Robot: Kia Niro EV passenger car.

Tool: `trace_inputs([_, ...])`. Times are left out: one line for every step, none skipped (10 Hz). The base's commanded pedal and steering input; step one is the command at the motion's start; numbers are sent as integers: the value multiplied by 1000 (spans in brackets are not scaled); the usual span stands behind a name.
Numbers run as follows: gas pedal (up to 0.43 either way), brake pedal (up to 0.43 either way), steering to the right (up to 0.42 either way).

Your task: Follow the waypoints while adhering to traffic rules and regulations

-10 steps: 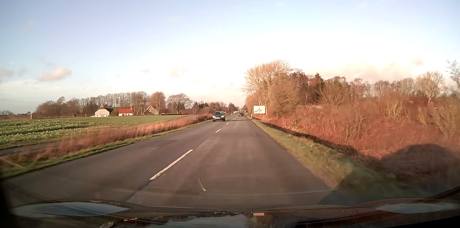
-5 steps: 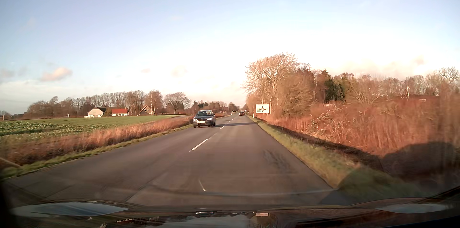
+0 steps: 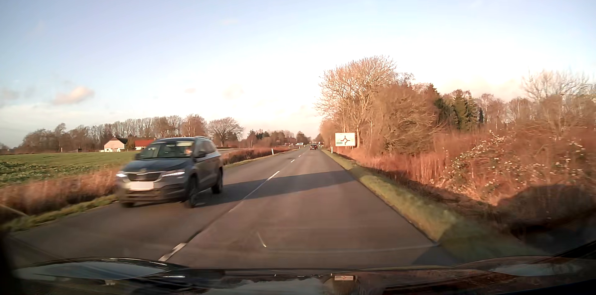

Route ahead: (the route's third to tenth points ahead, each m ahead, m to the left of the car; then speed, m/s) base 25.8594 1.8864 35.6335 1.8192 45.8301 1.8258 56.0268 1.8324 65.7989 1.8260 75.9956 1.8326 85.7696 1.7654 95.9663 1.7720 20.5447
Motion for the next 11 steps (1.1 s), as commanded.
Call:
trace_inputs([197,0,0])
trace_inputs([209,0,0])
trace_inputs([209,0,0])
trace_inputs([209,0,1])
trace_inputs([209,0,1])
trace_inputs([209,0,1])
trace_inputs([209,0,1])
trace_inputs([209,0,1])
trace_inputs([220,0,1])
trace_inputs([228,0,1])
trace_inputs([228,0,1])
